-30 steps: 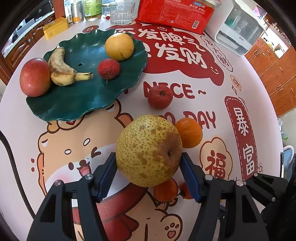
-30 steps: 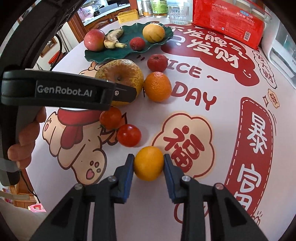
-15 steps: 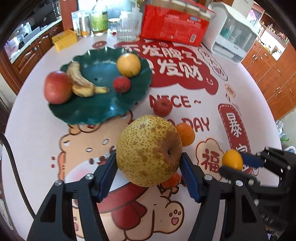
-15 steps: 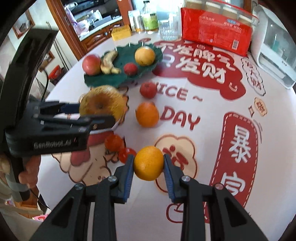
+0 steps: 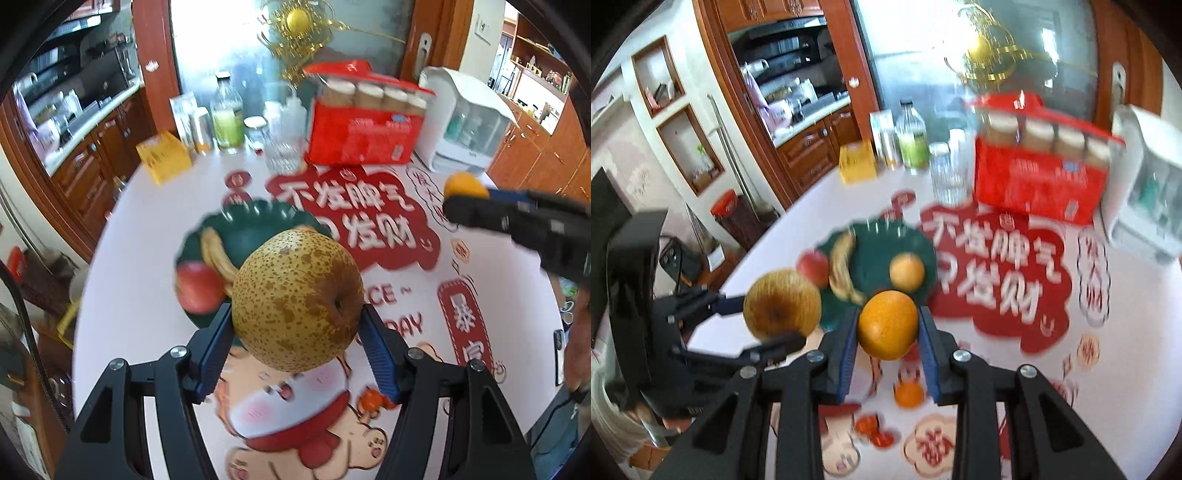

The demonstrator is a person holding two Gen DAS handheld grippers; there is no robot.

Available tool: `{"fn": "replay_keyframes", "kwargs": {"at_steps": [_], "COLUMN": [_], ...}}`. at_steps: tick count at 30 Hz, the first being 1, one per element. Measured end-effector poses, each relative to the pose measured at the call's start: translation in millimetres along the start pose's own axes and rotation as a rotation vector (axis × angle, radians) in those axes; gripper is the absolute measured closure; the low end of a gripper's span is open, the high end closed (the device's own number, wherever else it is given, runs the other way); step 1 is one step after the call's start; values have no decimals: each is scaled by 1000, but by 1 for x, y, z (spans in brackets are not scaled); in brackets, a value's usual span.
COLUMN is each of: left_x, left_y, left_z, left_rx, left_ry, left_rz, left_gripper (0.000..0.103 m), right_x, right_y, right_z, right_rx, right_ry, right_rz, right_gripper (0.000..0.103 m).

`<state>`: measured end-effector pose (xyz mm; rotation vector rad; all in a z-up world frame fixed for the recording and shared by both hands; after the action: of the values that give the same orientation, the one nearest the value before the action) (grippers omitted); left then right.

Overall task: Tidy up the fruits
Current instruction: 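Carry the pear over the green plate with the left tool while the right tool carries the orange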

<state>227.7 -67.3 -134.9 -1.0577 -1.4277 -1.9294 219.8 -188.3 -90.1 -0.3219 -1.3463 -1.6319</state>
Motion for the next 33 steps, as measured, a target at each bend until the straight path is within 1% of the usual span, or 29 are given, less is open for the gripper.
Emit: {"fn": "replay_keyframes", "kwargs": {"at_steps": [1,5,8,11,15,18,22,26,33], "left_x": [1,-1,-10,-29,-73,-110,-146,-175,-210], "left_y": [10,41,61,72,75,74,80,82,72], "left_z": [6,22,27,31,33,36,37,32,27], "left_rx": [-5,-40,-64,-70,-65,-48,-68,-96,-124], "left_ry": [12,45,46,36,18,-9,-19,-36,-51], "left_rz": [-6,-33,-44,-42,2,59,86,115,161], "left_gripper": [37,37,37,37,37,37,37,37,37], "right_x": [-1,-14,-33,-62,-105,-142,-187,-215,-249], "right_y": [16,60,81,94,92,79,56,43,29], "right_z": [2,1,-7,-23,-46,-66,-85,-94,-101], "right_rx": [12,39,0,-70,-166,-207,-270,-322,-332], "right_ry": [-2,-29,-17,-1,15,7,12,40,44], "right_rz": [-6,-12,5,24,67,122,194,227,282], "right_gripper": [72,72,72,72,72,72,72,72,71]}}
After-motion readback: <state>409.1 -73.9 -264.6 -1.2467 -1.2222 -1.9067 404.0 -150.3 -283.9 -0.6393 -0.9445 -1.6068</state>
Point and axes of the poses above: each gripper's, at about its wrist camera, not at the fingertips, and x roughly against the way its jaws point, z to its left, y to its top, the point moved 10 cm from there along -x, roughly the way its jaws point, and after that the axes turned 13 degrees about y, right-handed, at the moved point
